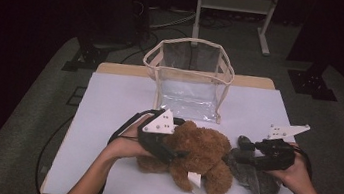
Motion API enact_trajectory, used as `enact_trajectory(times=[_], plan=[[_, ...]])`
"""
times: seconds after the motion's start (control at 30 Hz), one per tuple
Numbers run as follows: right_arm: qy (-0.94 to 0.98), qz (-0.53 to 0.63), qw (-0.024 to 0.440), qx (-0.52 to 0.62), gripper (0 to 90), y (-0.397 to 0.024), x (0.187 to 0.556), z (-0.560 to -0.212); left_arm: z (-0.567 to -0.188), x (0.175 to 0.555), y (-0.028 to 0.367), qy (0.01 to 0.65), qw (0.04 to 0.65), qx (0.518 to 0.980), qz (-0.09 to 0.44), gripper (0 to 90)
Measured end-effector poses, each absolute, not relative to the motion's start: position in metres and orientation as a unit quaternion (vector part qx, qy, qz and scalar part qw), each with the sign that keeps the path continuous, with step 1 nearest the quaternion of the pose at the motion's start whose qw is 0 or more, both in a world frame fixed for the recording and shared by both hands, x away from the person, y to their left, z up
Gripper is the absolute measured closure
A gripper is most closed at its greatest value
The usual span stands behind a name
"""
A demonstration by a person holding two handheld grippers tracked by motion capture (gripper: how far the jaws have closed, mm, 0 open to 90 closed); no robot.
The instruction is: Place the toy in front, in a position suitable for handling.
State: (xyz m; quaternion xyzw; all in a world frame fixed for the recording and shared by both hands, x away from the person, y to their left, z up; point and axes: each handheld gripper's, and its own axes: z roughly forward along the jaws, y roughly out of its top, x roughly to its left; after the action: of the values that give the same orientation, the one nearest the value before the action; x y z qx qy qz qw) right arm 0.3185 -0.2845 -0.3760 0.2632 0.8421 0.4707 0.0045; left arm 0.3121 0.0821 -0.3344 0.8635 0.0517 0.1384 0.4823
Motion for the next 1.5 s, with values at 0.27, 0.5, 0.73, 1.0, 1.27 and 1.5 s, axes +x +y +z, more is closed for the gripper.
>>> enact_trajectory(times=[0.27,0.5,0.73,1.0,1.27,1.5], plan=[[0.845,0.472,-0.001,0.25,41.6,-0.276,0.324,-0.368,-0.339,0.311,0.094,0.071,0.488,0.859,0.138,10.2],[0.847,0.473,-0.002,0.243,41.1,-0.272,0.329,-0.364,-0.344,0.31,0.101,0.08,0.486,0.86,0.136,9.6],[0.851,0.472,-0.003,0.231,40.7,-0.267,0.333,-0.357,-0.345,0.307,0.108,0.086,0.487,0.858,0.137,9.4],[0.853,0.476,-0.006,0.215,39.8,-0.26,0.344,-0.343,-0.347,0.303,0.116,0.098,0.48,0.86,0.141,8.3],[0.862,0.467,-0.001,0.195,38.5,-0.249,0.357,-0.328,-0.351,0.298,0.127,0.114,0.474,0.862,0.138,7.2],[0.87,0.46,0.004,0.178,37.5,-0.235,0.37,-0.31,-0.353,0.293,0.142,0.129,0.469,0.861,0.148,7.0]])
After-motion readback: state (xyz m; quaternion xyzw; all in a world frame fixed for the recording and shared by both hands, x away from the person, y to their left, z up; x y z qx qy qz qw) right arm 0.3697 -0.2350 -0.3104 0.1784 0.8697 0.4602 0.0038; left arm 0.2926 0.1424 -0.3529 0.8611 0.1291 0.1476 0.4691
